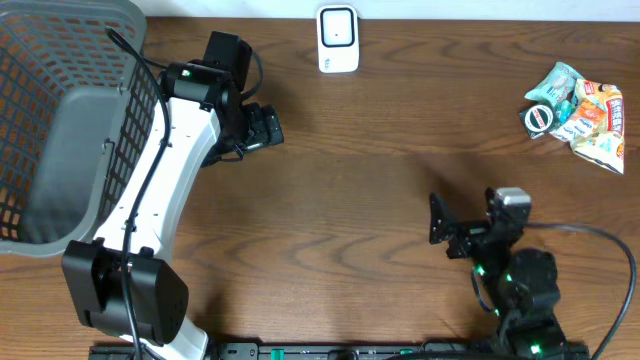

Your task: Scan the item barcode

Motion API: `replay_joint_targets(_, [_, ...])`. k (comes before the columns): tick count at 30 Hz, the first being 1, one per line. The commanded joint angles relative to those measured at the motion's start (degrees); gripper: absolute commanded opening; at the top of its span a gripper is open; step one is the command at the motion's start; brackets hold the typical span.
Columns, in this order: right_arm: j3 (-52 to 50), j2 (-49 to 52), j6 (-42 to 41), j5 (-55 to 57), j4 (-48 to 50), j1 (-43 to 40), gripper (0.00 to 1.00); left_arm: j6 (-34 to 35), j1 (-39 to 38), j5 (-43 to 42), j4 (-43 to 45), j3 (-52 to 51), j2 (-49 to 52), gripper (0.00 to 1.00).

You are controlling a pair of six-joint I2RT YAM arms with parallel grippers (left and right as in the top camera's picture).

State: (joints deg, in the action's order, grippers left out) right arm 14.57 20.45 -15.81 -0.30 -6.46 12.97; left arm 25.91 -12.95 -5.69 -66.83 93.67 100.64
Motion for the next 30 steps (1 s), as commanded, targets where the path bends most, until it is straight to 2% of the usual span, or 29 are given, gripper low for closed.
replay_joint_targets(1, [-3.2,-4.7,1.7,-0.3,1.4,-0.9,0.99,0.7,0.1,0.2,-0.2,-0.2,0.2,1.0])
replay_joint_targets(16, [-14.0,-16.3,1.7,-0.3,5.7,-4.4,0.99,0.7,0.1,0.1,-0.2,-0.2,0.2,1.0])
replay_joint_targets(24, [-14.3,-20.0,1.8,-1.0,3.1,-7.9,0.99,0.7,0.1,0.2,-0.2,-0.2,0.2,1.0])
replay_joint_targets(30, [-14.3,-20.2,7.7,-5.9,2.6,-11.8,0.99,0.7,0.1,0.2,-0.2,-0.2,0.2,1.0])
